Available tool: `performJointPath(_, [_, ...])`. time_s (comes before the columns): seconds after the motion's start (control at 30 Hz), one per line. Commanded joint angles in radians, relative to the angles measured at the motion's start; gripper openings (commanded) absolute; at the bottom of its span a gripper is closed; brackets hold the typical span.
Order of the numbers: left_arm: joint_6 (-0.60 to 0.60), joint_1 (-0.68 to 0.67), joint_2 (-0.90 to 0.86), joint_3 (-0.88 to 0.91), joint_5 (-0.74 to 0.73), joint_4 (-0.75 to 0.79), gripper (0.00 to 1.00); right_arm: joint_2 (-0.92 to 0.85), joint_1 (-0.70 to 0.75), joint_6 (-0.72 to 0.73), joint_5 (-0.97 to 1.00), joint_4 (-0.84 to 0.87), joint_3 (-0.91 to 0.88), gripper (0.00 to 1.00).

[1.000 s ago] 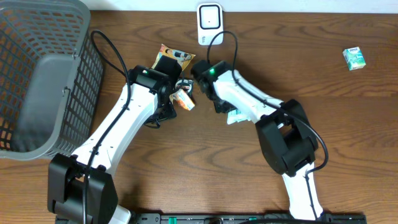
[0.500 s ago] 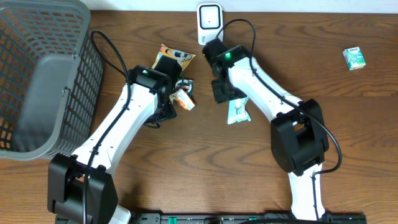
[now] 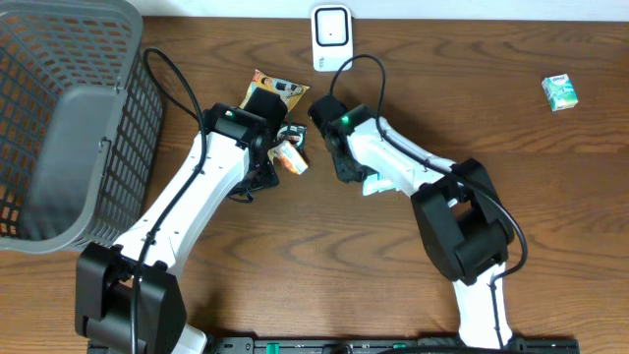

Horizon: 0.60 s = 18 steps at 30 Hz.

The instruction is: Scan the item barcode

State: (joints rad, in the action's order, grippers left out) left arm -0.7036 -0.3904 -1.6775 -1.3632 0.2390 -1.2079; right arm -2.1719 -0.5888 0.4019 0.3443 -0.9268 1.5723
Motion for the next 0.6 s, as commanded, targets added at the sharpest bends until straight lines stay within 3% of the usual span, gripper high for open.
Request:
performJointPath(0.0, [-0.009, 0.003, 0.005, 0.006, 0.016, -0.007, 0.98, 0.000, 0.007, 0.021, 0.046, 0.019, -0.065, 0.43])
performJointPath(0.07, [-0.009, 0.003, 0.005, 0.006, 0.016, -0.007, 0.98, 0.000, 0.013, 0.021, 0.040, 0.017, -0.069, 0.11])
performJointPath(0.1, [-0.009, 0.003, 0.005, 0.006, 0.016, -0.007, 0.98, 0.000, 0.014, 0.021, 0.033, 0.017, -0.069, 0.01])
performJointPath(0.33, [-0.009, 0.003, 0.005, 0.006, 0.016, -0.007, 0.98, 0.008, 0.065, -0.044, -0.217, -0.026, 0.022, 0.01])
performJointPath(0.57, [-0.009, 0.003, 0.005, 0.006, 0.016, -0.007, 0.98, 0.076, 0.212, -0.246, -0.802, -0.063, 0.120, 0.01])
